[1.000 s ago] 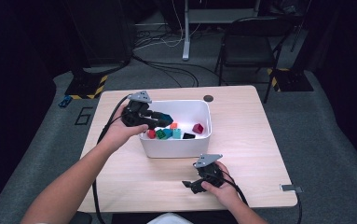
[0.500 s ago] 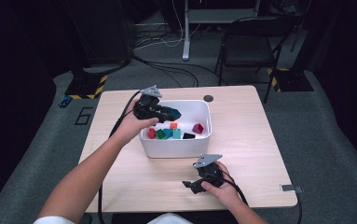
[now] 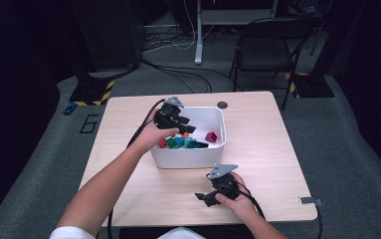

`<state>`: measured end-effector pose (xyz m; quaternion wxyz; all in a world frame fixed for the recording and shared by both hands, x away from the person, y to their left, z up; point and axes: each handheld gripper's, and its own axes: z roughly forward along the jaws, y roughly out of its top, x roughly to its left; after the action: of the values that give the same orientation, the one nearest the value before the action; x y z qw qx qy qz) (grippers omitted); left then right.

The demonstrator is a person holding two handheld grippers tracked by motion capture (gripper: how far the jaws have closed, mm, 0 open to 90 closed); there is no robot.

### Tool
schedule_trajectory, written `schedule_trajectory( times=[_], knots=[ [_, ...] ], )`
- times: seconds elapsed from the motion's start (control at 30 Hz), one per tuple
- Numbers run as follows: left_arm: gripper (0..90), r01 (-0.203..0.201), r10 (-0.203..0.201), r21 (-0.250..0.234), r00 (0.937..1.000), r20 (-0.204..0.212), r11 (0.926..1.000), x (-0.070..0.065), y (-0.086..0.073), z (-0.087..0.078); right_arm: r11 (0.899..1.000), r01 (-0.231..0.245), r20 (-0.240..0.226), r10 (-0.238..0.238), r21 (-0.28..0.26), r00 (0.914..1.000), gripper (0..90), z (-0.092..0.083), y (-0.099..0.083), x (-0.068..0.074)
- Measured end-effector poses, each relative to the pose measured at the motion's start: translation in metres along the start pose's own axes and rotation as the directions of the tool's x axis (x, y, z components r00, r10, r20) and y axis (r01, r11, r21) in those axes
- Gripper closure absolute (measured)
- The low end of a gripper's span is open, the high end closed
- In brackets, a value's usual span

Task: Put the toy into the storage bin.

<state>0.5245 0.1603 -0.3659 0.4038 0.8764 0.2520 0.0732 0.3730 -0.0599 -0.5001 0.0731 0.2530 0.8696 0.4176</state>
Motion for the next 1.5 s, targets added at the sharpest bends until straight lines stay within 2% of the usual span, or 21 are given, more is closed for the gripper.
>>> schedule_trajectory(
  times=[0.07,0.27,0.43,0.7,0.77,0.87,0.97,1.07,1.17,1.27,1.4,1.5],
  knots=[
    [44.1,-0.005,0.005,-0.015,1.0000,-0.005,0.9999,0.000,-0.001,-0.007,1.000,0.000,0.001,0.000,0.000,1.0000,16.0,0.000,0.000,0.000],
    [40.7,0.013,-0.015,-0.053,0.9995,-0.027,0.9985,-0.001,-0.011,-0.035,1.000,-0.001,0.004,0.001,0.002,1.0000,15.9,0.000,0.000,0.000],
    [39.7,0.040,-0.045,-0.103,0.9982,-0.040,0.9938,-0.002,-0.024,-0.055,1.000,-0.010,0.004,0.010,0.006,0.9999,15.9,0.001,0.000,0.001],
    [38.8,0.018,-0.029,-0.106,0.9942,-0.103,0.9942,-0.005,-0.041,-0.081,1.000,-0.013,0.006,0.013,0.008,0.9999,15.9,0.002,0.000,0.001],
    [38.8,0.019,-0.031,-0.114,0.9937,-0.108,0.9934,-0.005,-0.047,-0.086,1.000,-0.013,0.006,0.013,0.008,0.9999,16.0,0.002,0.000,0.001],
    [38.8,0.038,-0.052,-0.129,0.9927,-0.109,0.9909,-0.006,-0.056,-0.094,1.000,-0.014,0.006,0.014,0.007,0.9999,15.9,0.002,0.000,0.001],
    [38.5,0.041,-0.056,-0.134,0.9924,-0.110,0.9902,-0.007,-0.067,-0.100,1.000,-0.014,0.006,0.014,0.008,0.9999,15.9,0.002,0.000,0.001],
    [38.5,0.033,-0.052,-0.135,0.9894,-0.136,0.9903,-0.010,-0.077,-0.105,1.000,-0.011,0.007,0.011,0.008,0.9999,15.9,0.002,0.000,0.000],
    [38.5,0.039,-0.059,-0.144,0.9888,-0.137,0.9888,-0.011,-0.088,-0.110,1.000,-0.013,0.007,0.013,0.008,0.9999,15.9,0.002,0.000,0.001],
    [38.5,0.028,-0.050,-0.131,0.9850,-0.165,0.9910,-0.013,-0.099,-0.113,1.000,-0.015,0.008,0.015,0.010,0.9999,15.9,0.002,-0.001,0.000],
    [37.9,0.055,-0.078,-0.149,0.9850,-0.154,0.9874,-0.014,-0.114,-0.114,1.000,-0.013,0.009,0.013,0.011,0.9999,15.9,0.002,-0.001,0.000],
    [36.7,0.074,-0.099,-0.157,0.9820,-0.161,0.9848,-0.012,-0.127,-0.116,1.000,-0.019,0.006,0.019,0.014,0.9998,15.9,0.002,-0.001,0.000]
  ],
)
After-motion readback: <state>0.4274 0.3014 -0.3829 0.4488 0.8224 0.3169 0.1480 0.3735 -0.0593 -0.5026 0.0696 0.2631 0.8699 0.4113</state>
